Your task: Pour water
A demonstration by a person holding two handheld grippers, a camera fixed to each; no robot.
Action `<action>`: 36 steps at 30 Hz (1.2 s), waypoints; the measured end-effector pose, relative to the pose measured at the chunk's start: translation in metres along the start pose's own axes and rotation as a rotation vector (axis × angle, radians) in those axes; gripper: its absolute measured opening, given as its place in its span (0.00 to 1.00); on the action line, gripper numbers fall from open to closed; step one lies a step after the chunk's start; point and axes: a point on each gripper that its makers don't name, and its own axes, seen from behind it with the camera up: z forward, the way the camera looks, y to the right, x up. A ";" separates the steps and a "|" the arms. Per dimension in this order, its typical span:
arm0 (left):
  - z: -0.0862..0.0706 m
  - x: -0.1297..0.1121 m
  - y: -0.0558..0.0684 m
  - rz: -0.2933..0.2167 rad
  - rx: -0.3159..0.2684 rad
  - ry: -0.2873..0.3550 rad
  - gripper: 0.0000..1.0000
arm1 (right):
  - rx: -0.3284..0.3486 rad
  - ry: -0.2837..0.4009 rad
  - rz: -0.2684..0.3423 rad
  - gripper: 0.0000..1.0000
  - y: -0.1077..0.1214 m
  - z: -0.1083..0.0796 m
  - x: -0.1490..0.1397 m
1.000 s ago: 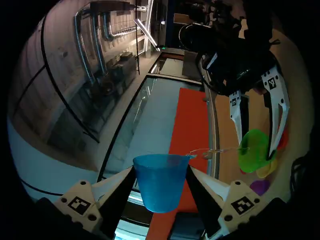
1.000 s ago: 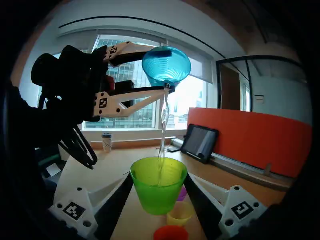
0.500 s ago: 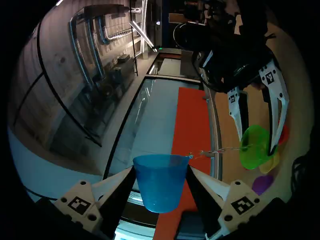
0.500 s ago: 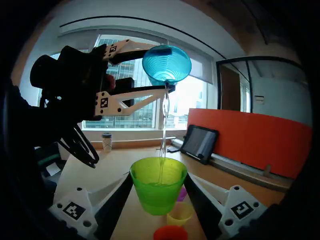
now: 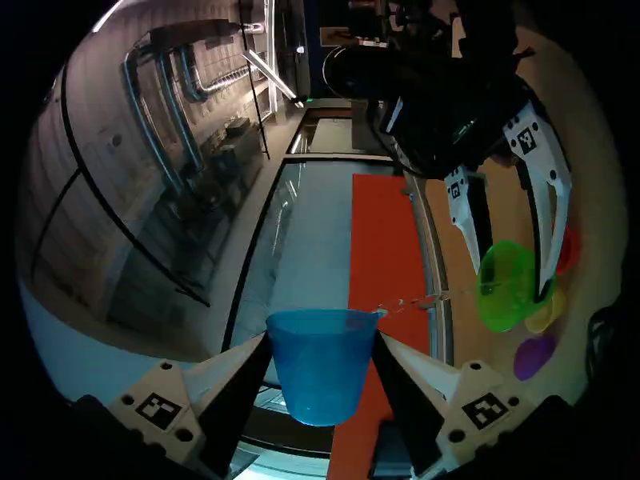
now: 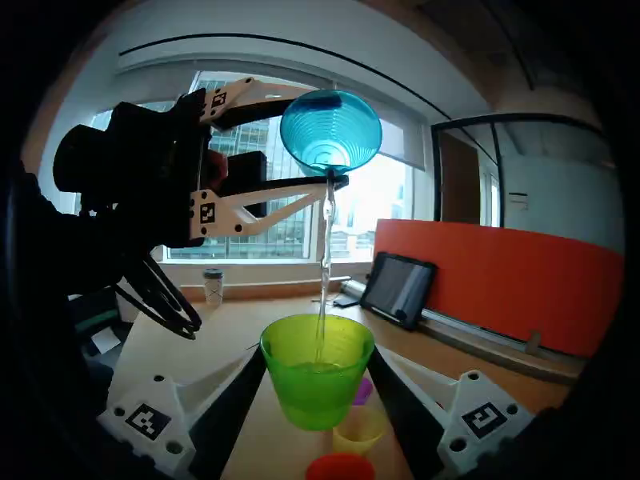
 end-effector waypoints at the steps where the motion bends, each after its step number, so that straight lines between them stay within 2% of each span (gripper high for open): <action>1: 0.000 0.001 0.000 0.006 0.000 0.002 0.85 | 0.000 0.000 0.001 0.91 0.000 0.000 0.000; 12: -0.003 0.010 0.000 0.068 0.013 0.021 0.85 | -0.002 0.005 0.003 0.91 0.001 0.001 0.002; 25: -0.001 0.018 -0.003 0.196 0.035 0.035 0.85 | -0.006 0.014 0.006 0.91 0.002 -0.001 0.004; 36: -0.001 0.020 -0.004 0.208 0.045 0.039 0.85 | -0.011 0.020 0.016 0.91 0.004 -0.002 0.003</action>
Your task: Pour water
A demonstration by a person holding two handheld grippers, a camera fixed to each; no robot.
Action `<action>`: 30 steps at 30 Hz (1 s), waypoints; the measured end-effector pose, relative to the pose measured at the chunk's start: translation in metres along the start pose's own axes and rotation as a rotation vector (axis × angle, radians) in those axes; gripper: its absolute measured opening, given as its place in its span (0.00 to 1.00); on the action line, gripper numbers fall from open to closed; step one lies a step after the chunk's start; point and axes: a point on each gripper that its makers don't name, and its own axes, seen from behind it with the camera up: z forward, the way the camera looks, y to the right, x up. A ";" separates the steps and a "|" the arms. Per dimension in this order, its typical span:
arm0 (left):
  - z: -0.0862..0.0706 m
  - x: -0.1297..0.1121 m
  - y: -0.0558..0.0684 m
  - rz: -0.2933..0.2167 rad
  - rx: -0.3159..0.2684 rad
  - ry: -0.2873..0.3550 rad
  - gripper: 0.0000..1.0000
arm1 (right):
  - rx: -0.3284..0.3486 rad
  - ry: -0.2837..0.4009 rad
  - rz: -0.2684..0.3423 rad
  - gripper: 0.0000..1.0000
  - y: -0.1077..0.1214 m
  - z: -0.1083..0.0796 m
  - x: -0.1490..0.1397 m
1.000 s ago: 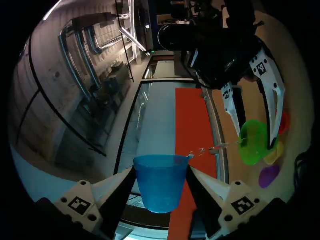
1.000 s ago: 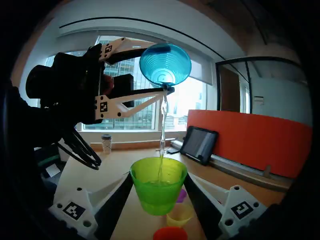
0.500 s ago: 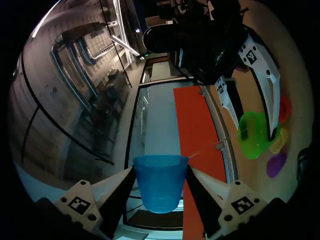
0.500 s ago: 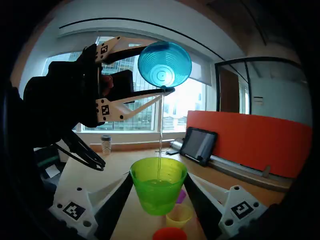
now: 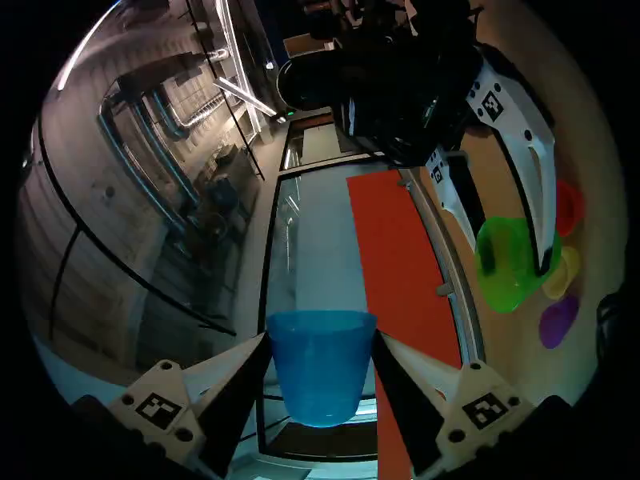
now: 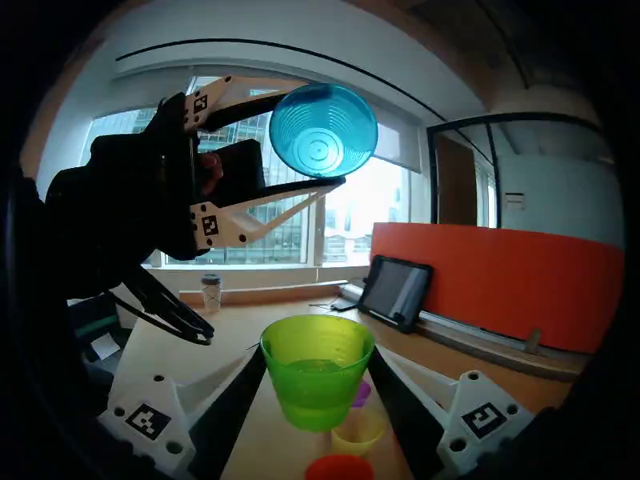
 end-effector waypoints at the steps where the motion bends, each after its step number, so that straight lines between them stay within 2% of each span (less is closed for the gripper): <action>1: 0.000 0.000 -0.001 -0.002 0.001 0.000 0.85 | 0.000 0.000 0.001 0.91 0.000 0.000 0.000; 6: 0.001 -0.003 -0.003 -0.028 0.002 -0.002 0.85 | -0.002 0.001 0.001 0.91 0.001 0.000 -0.001; 11: 0.004 -0.010 -0.003 -0.102 0.004 -0.013 0.85 | -0.003 0.003 0.003 0.91 0.002 0.000 0.000; 20: 0.007 -0.028 0.003 -0.353 -0.007 -0.055 0.85 | -0.011 0.013 0.010 0.91 0.005 -0.001 0.003; 30: 0.010 -0.052 0.019 -0.624 -0.056 -0.135 0.85 | -0.019 0.022 0.016 0.91 0.008 -0.002 0.006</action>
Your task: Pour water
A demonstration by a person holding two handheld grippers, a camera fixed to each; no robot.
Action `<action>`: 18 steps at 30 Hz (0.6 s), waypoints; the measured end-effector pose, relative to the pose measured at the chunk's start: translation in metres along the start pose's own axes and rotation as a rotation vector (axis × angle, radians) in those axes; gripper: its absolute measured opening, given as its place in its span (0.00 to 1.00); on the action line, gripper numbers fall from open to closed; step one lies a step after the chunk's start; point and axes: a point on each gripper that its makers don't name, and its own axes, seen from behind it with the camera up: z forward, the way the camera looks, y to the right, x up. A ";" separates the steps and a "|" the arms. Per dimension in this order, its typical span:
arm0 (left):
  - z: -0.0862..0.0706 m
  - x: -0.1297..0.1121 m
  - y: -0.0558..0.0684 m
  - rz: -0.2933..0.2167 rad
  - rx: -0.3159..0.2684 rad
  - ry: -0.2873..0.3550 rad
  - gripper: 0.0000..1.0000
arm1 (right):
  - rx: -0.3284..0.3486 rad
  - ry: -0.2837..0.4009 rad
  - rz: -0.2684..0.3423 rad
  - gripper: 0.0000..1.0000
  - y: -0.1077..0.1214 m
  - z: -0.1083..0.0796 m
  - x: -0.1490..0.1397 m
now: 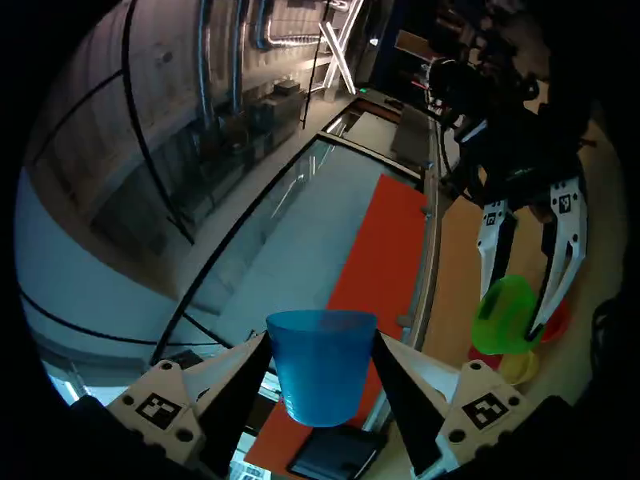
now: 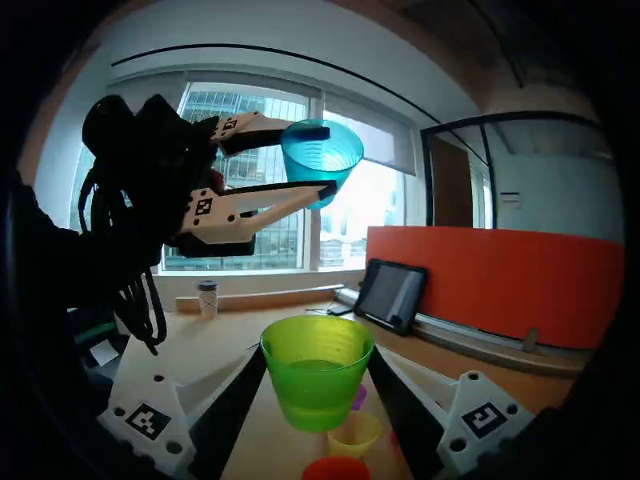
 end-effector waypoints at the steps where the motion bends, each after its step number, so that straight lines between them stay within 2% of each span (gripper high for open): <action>1: 0.000 -0.003 -0.001 -0.030 -0.003 -0.010 0.86 | -0.001 0.000 -0.001 0.91 0.000 0.000 0.000; 9: -0.002 -0.016 -0.011 -0.234 -0.022 -0.059 0.86 | -0.004 0.008 0.001 0.91 0.003 -0.002 0.002; 18: -0.002 -0.033 -0.011 -0.445 -0.059 -0.108 0.86 | -0.009 0.016 0.004 0.91 0.003 -0.003 0.002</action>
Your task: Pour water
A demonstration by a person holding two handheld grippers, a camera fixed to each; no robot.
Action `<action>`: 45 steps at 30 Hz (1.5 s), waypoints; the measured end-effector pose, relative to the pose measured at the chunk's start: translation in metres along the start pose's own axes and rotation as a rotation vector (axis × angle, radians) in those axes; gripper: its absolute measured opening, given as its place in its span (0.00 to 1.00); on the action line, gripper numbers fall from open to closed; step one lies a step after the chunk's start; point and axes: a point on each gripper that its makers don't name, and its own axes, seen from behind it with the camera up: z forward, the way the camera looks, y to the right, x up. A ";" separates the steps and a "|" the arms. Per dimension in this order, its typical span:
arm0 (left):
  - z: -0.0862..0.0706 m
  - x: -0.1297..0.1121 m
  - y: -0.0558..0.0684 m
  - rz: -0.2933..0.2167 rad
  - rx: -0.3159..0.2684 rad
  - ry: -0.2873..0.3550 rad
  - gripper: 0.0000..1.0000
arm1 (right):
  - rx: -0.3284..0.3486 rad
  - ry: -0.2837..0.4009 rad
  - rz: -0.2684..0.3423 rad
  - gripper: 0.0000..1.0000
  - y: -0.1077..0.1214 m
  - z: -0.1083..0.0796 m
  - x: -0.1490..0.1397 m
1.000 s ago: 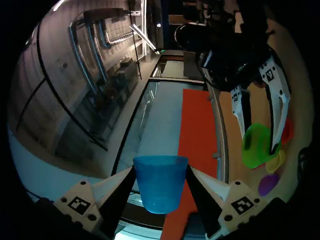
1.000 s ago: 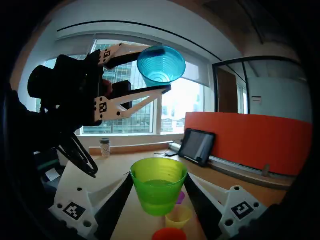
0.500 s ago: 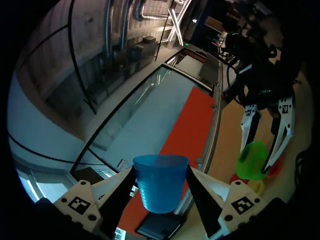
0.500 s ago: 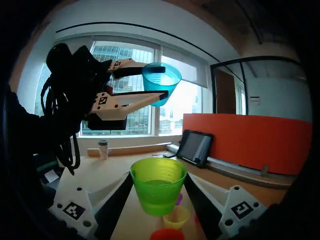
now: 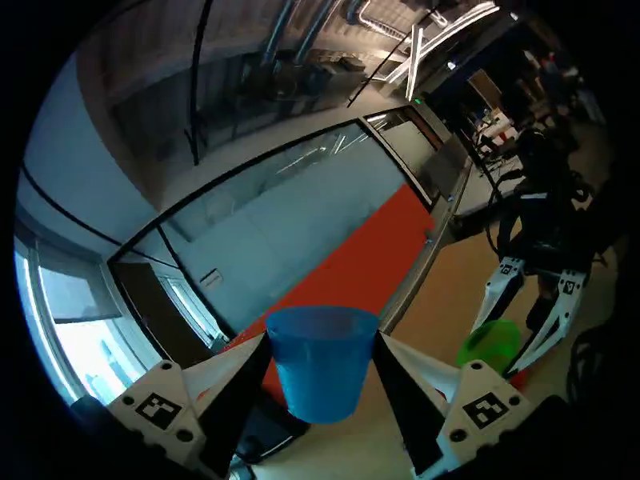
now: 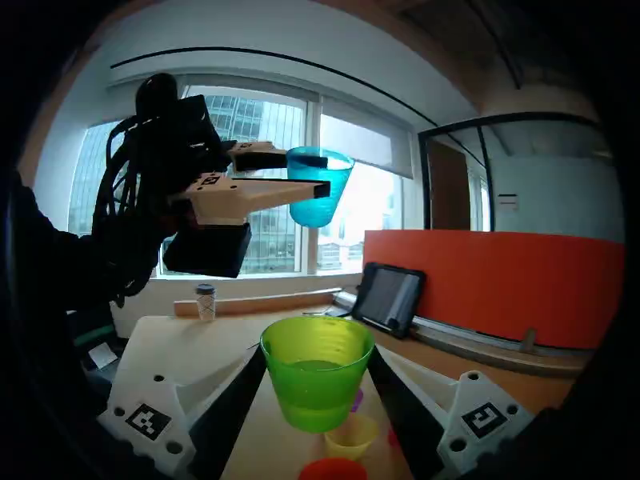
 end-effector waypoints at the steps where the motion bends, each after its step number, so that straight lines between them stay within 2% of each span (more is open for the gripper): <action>1: 0.001 -0.002 0.000 -0.026 -0.008 -0.005 0.86 | -0.001 0.001 0.000 0.91 0.000 0.000 0.000; 5: 0.003 -0.009 -0.002 -0.111 -0.028 -0.025 0.86 | -0.006 0.001 -0.002 0.91 0.001 -0.001 0.000; 11: 0.003 -0.021 -0.003 -0.202 -0.041 -0.053 0.86 | -0.008 0.004 -0.010 0.91 0.000 -0.004 0.001; 23: -0.009 -0.039 0.002 -0.465 -0.096 -0.065 0.86 | -0.020 0.010 -0.017 0.91 0.000 -0.006 0.008; 26: -0.011 -0.046 0.002 -0.515 -0.100 -0.067 0.86 | -0.025 0.010 -0.021 0.91 0.000 -0.007 0.010; 33: -0.020 -0.063 0.003 -0.529 -0.083 -0.070 0.86 | -0.044 0.003 -0.024 0.91 0.005 -0.012 0.013; 45: -0.037 -0.102 0.021 -0.543 -0.067 -0.100 0.86 | -0.113 -0.039 -0.027 0.91 0.027 -0.036 0.009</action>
